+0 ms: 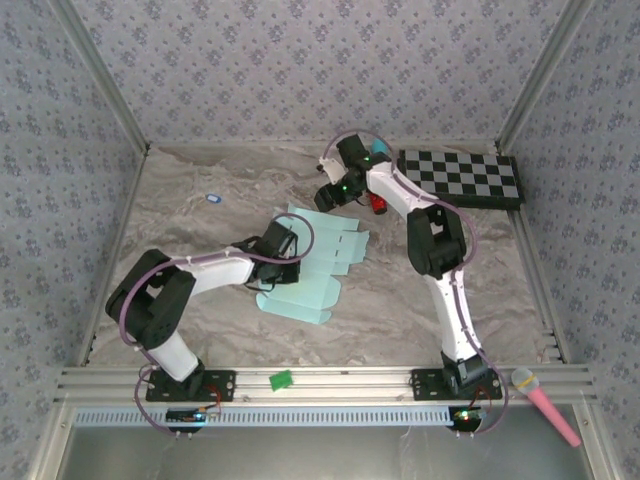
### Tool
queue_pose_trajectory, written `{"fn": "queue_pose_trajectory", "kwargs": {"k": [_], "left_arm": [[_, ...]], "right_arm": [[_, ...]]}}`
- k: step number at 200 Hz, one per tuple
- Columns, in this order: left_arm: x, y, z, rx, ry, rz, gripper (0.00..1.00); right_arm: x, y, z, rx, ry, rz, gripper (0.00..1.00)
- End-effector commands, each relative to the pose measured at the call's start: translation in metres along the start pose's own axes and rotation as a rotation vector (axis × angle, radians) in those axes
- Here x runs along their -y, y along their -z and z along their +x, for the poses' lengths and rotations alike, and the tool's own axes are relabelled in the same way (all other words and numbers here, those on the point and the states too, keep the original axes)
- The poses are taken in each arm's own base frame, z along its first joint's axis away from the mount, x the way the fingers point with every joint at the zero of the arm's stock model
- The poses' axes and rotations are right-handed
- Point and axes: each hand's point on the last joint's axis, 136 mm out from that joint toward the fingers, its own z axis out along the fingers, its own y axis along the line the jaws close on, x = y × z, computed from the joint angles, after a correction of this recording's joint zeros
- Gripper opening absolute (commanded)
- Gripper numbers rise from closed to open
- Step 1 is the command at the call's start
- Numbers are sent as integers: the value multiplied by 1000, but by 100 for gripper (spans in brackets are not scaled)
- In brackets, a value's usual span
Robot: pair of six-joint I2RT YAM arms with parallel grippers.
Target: Fold the paper box
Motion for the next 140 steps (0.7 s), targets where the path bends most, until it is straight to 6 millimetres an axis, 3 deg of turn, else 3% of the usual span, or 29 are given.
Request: {"fn": "queue_pose_trajectory", "kwargs": {"k": [1, 34, 140], "left_arm": [[-20, -5, 20, -43, 13, -91, 0], [-28, -4, 30, -59, -1, -131, 0], [-27, -3, 29, -56, -8, -137, 0]], "right_arm": [[-3, -8, 20, -100, -6, -71, 58], [-2, -13, 25, -130, -9, -101, 58], [-2, -27, 42, -202, -52, -160, 56]]}}
